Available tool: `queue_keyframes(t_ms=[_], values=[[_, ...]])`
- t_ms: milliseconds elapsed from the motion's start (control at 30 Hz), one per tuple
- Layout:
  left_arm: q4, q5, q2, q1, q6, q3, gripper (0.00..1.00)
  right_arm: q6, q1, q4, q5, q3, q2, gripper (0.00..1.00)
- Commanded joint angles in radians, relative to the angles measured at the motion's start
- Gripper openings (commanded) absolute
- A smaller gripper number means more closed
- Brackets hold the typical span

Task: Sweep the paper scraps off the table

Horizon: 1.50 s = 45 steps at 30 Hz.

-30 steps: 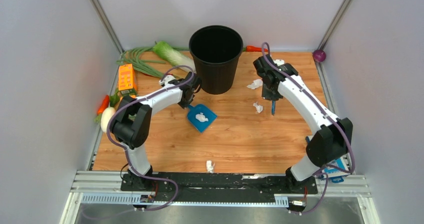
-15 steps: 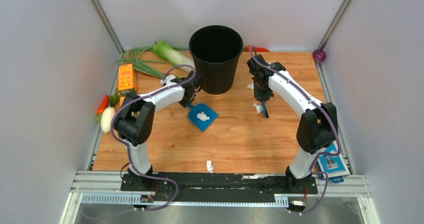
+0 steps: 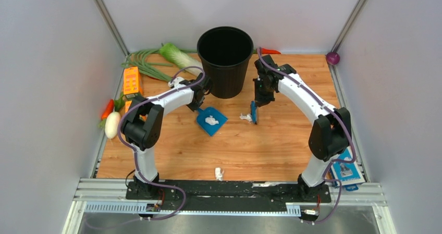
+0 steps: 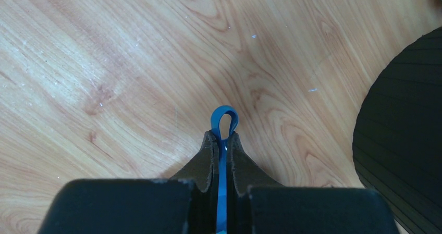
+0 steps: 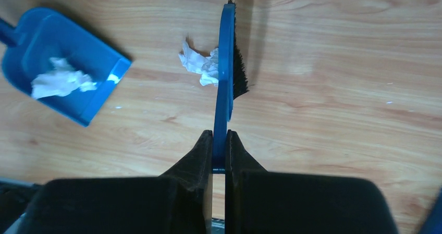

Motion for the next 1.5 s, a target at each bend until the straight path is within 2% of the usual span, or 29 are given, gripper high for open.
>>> queue_keyframes(t_ms=[0, 233, 633, 1167, 1467], values=[[-0.024, -0.021, 0.008, 0.006, -0.013, 0.012, 0.0, 0.15, 0.048, 0.029, -0.166, 0.019, 0.011, 0.0], [-0.091, -0.061, 0.02, 0.007, -0.057, 0.041, 0.0, 0.219, 0.158, 0.038, -0.23, 0.14, 0.086, 0.0], [-0.094, -0.061, 0.02, 0.007, -0.069, 0.047, 0.0, 0.315, 0.166, 0.038, -0.316, 0.278, 0.151, 0.0], [-0.016, 0.016, -0.028, 0.012, -0.056, -0.076, 0.0, 0.371, 0.166, 0.04, -0.249, 0.088, -0.009, 0.0], [-0.045, 0.031, -0.052, 0.027, -0.025, -0.116, 0.0, 0.382, 0.167, 0.038, -0.243, 0.025, -0.081, 0.0]])
